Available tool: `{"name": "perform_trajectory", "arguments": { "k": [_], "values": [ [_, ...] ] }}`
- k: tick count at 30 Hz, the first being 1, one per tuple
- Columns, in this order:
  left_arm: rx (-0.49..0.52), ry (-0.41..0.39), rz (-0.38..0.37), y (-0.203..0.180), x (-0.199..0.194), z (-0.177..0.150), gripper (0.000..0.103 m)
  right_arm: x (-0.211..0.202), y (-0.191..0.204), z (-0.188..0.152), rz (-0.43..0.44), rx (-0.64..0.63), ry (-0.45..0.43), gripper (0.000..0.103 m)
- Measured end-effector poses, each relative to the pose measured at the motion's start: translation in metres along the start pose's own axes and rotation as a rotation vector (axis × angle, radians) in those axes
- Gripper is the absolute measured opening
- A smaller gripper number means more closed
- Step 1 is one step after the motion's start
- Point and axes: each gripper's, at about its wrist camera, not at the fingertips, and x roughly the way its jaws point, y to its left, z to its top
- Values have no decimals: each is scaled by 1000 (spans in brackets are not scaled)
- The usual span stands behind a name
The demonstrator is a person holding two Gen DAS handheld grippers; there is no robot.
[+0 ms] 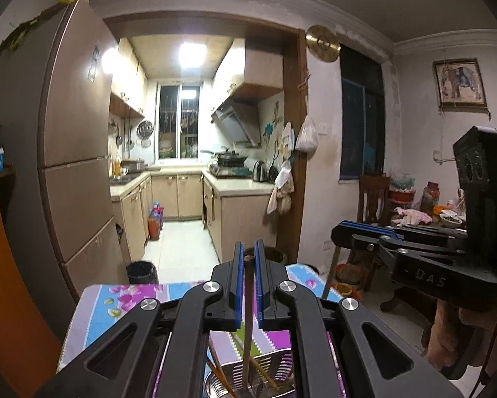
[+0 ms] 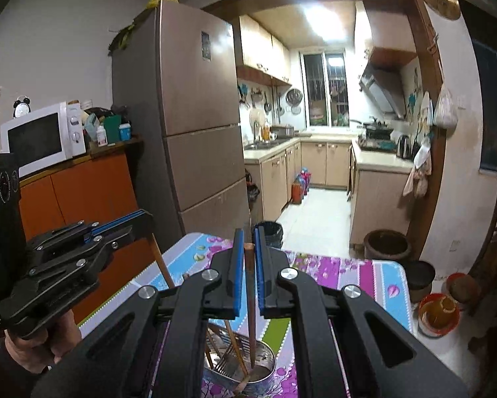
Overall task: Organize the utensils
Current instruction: 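Lower the chopstick into the holder and open the left tool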
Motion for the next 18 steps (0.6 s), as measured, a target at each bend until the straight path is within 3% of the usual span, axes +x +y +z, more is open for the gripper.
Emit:
{"name": "perform_trajectory", "arguments": {
  "k": [14, 18],
  "values": [
    [-50, 108, 44, 31, 41, -19, 8, 48, -7, -25, 13, 21, 154, 7],
    [-62, 107, 61, 35, 43, -19, 8, 48, -9, -26, -5, 23, 143, 21]
  ]
}}
